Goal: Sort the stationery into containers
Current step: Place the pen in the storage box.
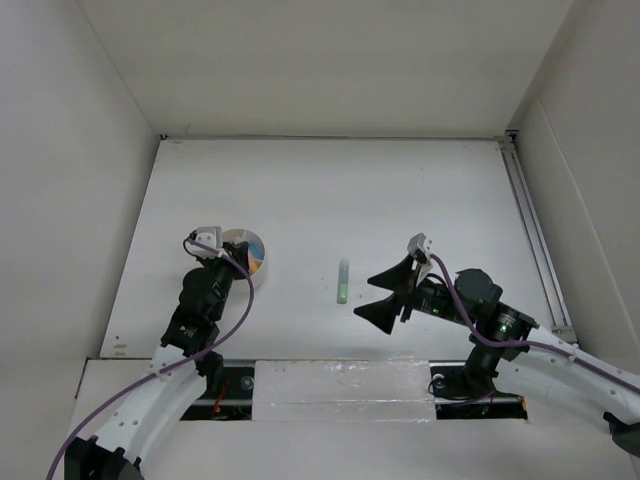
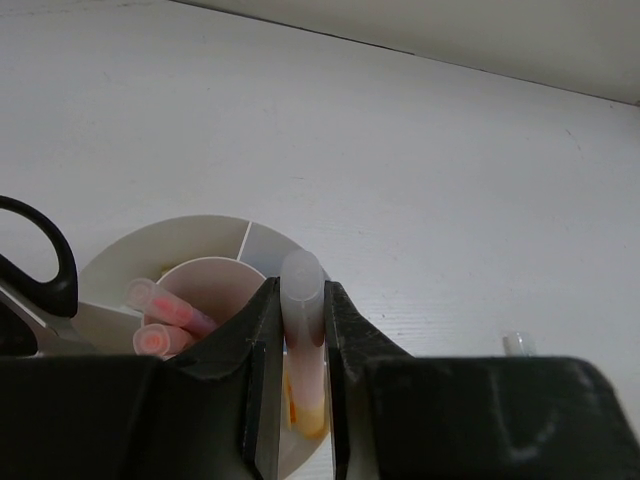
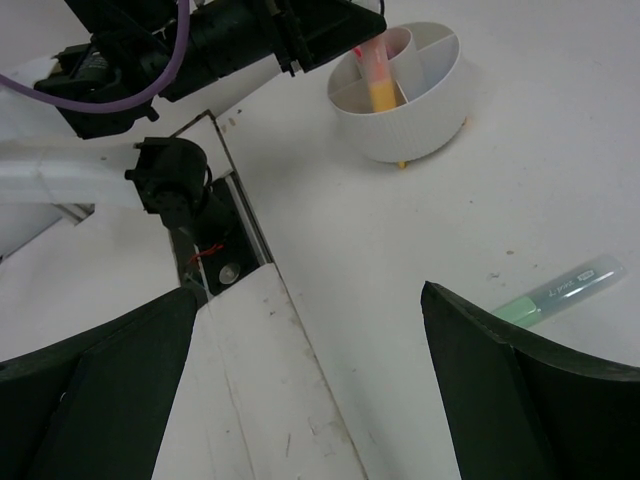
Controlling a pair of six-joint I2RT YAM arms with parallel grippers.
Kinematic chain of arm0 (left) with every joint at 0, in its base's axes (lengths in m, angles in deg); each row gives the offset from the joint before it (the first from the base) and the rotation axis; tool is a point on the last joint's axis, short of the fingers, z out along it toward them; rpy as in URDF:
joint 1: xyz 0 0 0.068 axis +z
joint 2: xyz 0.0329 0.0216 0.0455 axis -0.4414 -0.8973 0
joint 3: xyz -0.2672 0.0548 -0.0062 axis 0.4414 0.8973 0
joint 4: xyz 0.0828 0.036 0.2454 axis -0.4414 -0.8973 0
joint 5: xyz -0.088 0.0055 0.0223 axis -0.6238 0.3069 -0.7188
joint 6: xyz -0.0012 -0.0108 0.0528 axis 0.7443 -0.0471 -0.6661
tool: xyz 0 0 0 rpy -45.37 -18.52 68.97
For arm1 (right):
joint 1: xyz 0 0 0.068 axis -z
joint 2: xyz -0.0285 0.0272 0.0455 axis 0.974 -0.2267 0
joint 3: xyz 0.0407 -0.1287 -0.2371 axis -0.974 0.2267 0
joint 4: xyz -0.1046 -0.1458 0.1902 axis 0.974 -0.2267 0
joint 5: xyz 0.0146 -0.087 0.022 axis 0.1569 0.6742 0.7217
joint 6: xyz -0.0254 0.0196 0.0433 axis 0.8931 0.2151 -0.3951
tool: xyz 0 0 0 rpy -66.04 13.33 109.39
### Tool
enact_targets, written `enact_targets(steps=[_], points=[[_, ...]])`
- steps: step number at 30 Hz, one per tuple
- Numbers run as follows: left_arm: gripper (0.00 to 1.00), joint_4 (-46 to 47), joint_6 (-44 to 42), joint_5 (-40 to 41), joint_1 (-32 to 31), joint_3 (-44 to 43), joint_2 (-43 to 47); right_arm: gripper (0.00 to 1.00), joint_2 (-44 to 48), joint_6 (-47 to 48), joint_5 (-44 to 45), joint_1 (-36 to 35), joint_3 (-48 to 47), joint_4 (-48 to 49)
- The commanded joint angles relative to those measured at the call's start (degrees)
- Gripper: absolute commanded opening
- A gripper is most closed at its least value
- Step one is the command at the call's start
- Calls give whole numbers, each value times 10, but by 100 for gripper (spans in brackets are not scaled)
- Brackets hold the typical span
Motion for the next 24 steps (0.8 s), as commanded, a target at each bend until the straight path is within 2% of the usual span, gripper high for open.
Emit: enact_targets(steps=[1,2,6,8,9,12,16,20,21,22,23,24], points=[[12,8,8,1,-1,-14,1,100,5,11,2,-6,1,7],[17,8,9,1,-1,-14,1,100,5,11,2,-6,1,7],[22,8,9,-4,-1,-14,34,100,5,16,2,-6,1,7],[29,1,9,-4,-1,-14,57,100,-5,16,8,-6,1,7],[35,1,16,-4,-1,-14,63,100,-5,16,8,-6,1,7],[41,1,16,-4,-1,-9,70,100,-17,16,8,-6,-5,7],[41,-6,16,-11,-1,-16,80,100,-28,16,14,-6,-11,7],[44,-6,24,-16,-1,-16,125,100,-84,-6,118,-6,-11,7],[47,-13,37,-16,-1,-16,135,100,-106,-15,140,-6,-18,-2],[71,-18,58,-7,-1,-22,146,100,-155,-30,167,-6,-25,-10],[100,-28,69,12,-1,-22,166,100,-182,-62,193,-6,-34,-29],[100,-36,82,26,-1,-30,174,100,-207,-76,234,-6,-57,-39]])
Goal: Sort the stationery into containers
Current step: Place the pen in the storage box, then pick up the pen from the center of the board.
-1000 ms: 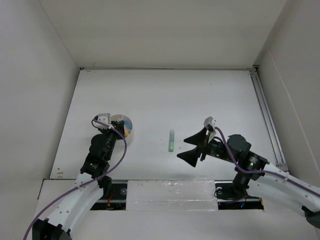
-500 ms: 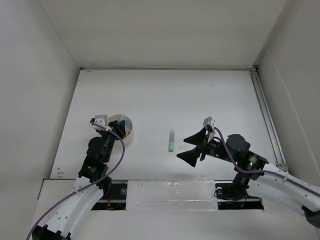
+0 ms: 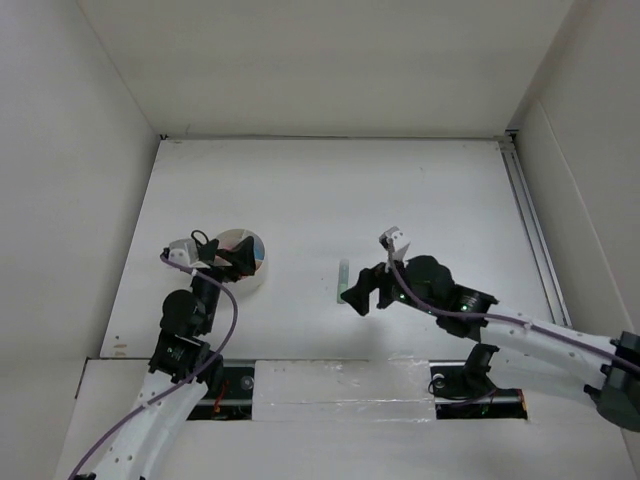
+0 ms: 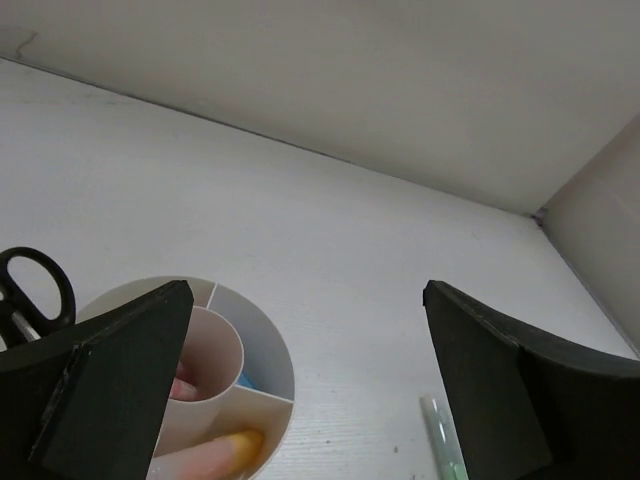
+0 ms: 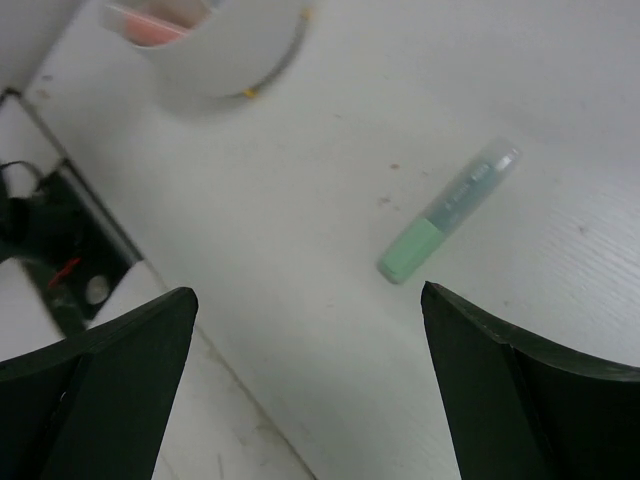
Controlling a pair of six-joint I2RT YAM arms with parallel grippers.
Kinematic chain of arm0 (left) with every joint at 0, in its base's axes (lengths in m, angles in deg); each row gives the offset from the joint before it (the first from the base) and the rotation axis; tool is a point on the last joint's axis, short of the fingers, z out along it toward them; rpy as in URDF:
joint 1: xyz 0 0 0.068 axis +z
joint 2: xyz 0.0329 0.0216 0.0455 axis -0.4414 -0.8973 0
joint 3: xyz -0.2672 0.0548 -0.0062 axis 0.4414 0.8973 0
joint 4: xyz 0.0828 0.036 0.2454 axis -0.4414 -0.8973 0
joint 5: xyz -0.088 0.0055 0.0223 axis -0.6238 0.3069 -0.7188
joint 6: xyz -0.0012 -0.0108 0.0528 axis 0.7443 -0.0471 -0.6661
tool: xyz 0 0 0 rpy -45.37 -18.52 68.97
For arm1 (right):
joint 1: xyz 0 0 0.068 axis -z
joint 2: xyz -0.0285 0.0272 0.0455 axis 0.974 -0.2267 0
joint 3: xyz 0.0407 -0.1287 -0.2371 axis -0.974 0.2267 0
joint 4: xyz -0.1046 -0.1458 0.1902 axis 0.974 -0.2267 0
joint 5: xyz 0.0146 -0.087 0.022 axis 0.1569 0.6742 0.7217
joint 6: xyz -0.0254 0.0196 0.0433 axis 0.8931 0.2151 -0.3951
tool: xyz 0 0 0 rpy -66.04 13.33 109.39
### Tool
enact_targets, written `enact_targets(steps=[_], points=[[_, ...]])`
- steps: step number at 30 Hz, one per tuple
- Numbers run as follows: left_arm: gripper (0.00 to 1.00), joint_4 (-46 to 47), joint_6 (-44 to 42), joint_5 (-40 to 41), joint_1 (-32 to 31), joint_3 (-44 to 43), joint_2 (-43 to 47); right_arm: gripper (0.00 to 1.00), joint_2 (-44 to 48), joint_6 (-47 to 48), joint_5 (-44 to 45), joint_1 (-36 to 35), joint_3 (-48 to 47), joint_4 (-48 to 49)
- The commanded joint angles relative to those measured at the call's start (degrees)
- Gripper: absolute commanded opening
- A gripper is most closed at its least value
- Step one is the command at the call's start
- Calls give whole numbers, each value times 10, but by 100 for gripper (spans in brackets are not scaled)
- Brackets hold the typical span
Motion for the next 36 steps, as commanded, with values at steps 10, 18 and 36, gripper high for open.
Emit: enact_targets(steps=[10,18,36], points=[[100,-186,240,142,-1,-159,35,100,-286,-110,221,5,-158,-81],[100,-192,264,107,-1,-160,111,82,-419,-145,238,10,-220,-94],[100,-254,246,107,-1,-217,-50,42,-573,-238,252,-44,-300,-210]])
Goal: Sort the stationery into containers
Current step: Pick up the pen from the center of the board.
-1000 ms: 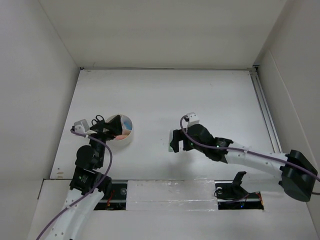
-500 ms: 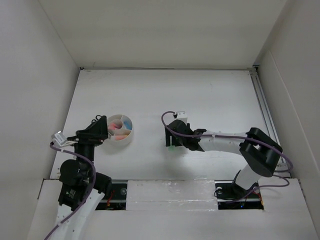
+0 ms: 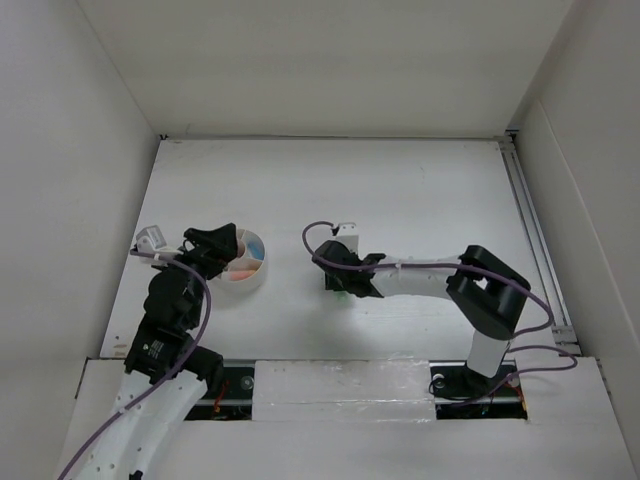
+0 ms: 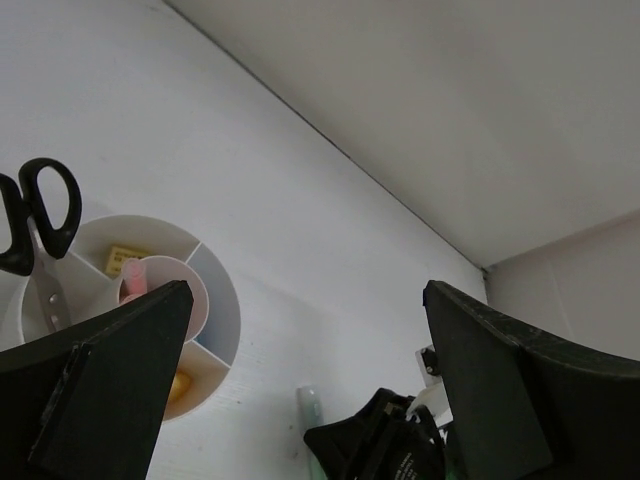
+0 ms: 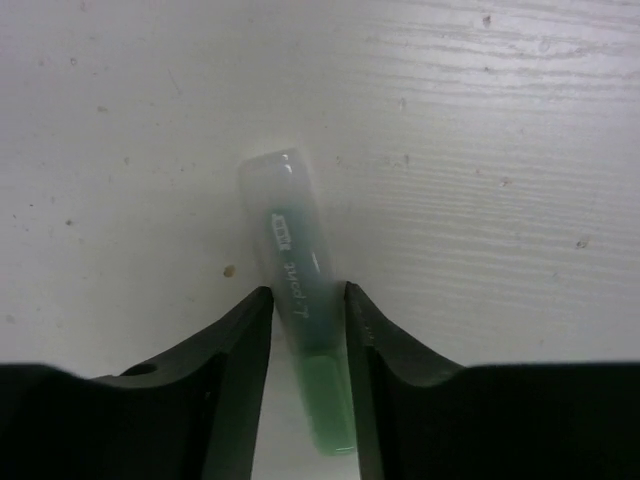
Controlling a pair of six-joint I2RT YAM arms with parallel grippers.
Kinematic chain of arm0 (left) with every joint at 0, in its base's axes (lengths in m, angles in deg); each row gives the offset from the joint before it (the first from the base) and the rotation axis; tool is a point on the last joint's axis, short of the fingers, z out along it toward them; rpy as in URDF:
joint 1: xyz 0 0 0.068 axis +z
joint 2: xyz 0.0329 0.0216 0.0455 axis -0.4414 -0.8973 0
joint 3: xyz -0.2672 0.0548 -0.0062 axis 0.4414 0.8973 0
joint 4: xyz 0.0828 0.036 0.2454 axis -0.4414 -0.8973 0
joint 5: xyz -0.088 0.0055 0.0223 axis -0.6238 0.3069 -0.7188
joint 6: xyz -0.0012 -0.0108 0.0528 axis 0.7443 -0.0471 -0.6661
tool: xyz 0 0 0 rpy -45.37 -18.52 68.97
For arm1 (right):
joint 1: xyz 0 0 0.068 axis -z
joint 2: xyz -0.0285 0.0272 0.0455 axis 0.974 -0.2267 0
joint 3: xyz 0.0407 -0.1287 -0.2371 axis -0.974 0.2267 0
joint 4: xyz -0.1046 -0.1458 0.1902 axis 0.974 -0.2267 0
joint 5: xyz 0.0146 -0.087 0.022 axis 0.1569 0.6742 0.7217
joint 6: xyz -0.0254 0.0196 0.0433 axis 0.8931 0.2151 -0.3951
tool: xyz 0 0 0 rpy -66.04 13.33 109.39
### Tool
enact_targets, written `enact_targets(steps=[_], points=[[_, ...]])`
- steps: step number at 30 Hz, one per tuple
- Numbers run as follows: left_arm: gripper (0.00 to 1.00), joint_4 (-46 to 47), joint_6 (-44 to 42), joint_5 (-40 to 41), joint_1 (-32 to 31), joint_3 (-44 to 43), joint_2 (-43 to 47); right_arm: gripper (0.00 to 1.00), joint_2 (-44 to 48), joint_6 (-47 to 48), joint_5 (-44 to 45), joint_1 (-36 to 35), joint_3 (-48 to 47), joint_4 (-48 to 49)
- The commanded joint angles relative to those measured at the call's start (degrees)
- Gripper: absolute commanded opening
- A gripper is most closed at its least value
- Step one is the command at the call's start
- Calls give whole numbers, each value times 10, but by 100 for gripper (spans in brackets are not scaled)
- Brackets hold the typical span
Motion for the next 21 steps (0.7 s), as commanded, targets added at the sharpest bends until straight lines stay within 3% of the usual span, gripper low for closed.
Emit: enact_targets(steps=[1,6,8,12,13,14,17,21], points=[[100,-10,1,13,-1,-26,-14,38,-40,-55,1,-23,-8,-78],[100,1,1,6,-1,-20,-8,37,-53,-85,14,-51,-3,-109],[100,9,-6,0,-1,-20,-8,26,-58,-90,14,-51,2,-109],[100,15,-11,-7,-1,-20,-8,28,-59,-83,14,-51,14,-106],[100,15,-11,-12,-1,-20,-13,4,-47,-74,9,-51,30,-98],[100,15,-11,-12,-1,-20,-13,0,-47,-74,3,-51,40,-93],[100,27,-26,-44,-1,-20,-25,0,-9,-74,-8,-51,81,-50],[100,51,-43,-123,-1,-20,-63,0,117,-27,-6,-78,153,66]])
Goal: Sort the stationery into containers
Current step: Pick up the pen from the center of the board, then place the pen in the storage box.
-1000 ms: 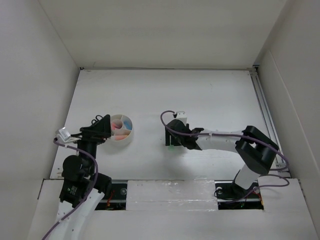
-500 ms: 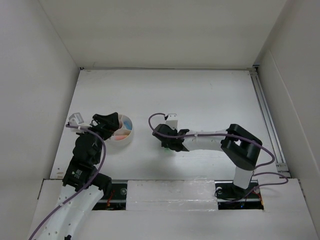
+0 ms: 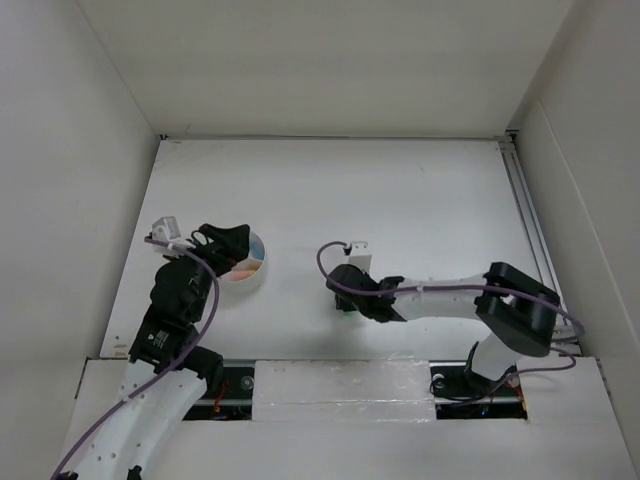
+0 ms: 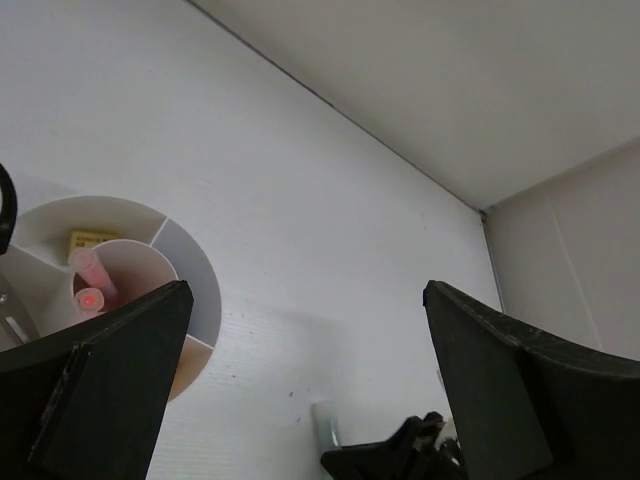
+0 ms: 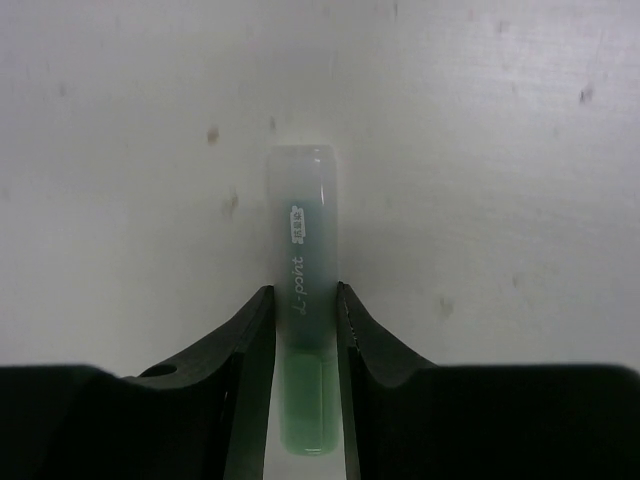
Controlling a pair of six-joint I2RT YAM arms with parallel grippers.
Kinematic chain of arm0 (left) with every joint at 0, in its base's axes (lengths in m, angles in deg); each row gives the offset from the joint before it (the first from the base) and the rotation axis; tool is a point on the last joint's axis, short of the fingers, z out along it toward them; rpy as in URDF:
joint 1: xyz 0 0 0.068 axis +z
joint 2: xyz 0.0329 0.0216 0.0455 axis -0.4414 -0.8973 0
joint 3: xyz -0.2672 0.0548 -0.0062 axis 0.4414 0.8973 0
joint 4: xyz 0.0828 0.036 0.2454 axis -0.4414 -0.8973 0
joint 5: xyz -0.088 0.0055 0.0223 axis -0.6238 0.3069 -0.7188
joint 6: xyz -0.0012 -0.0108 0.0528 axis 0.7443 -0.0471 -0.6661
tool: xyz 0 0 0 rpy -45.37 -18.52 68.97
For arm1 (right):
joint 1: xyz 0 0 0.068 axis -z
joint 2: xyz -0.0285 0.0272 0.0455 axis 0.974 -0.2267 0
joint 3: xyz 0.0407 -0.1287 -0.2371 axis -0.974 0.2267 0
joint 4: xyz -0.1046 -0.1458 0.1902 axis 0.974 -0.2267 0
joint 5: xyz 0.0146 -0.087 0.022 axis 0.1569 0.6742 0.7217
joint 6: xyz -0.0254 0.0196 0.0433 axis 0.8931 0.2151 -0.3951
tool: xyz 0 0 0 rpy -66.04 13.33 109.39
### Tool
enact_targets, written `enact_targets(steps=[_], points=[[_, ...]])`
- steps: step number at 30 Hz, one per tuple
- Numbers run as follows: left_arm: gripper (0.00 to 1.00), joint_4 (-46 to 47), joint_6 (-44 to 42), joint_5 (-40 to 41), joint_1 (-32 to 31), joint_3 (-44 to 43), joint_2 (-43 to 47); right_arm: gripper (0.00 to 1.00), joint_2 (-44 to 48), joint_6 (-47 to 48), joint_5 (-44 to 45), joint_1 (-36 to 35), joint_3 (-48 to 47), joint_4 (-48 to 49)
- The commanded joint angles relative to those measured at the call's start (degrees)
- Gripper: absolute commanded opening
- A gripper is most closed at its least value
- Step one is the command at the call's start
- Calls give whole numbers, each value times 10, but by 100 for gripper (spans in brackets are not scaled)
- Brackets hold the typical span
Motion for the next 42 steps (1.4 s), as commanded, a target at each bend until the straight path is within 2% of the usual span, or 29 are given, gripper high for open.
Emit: enact_targets(steps=[1,5,6,11,17,22,26,34,42], points=[[100,39,-33,-80,-1,-28,-48,0,107,57,-32,-32,62,39],[100,54,-60,-175,-1,-57,-90,0,206,126,-9,-42,69,88],[100,60,-60,-222,-1,-62,-96,0,221,141,-9,-42,69,97],[100,99,-66,-335,-1,-62,-131,0,297,225,-52,-42,64,158],[100,190,-20,-431,-1,-25,-137,0,289,256,-71,-42,35,182],[100,218,-7,-464,-1,-19,-166,0,255,274,-79,-42,10,204],[100,207,-7,-469,-1,-19,-179,0,250,279,-79,-42,-2,238],[100,147,-25,-431,-1,-43,-184,0,236,298,-92,-42,-33,275],[100,145,-22,-415,-1,-43,-178,0,230,304,-153,-48,-17,343]])
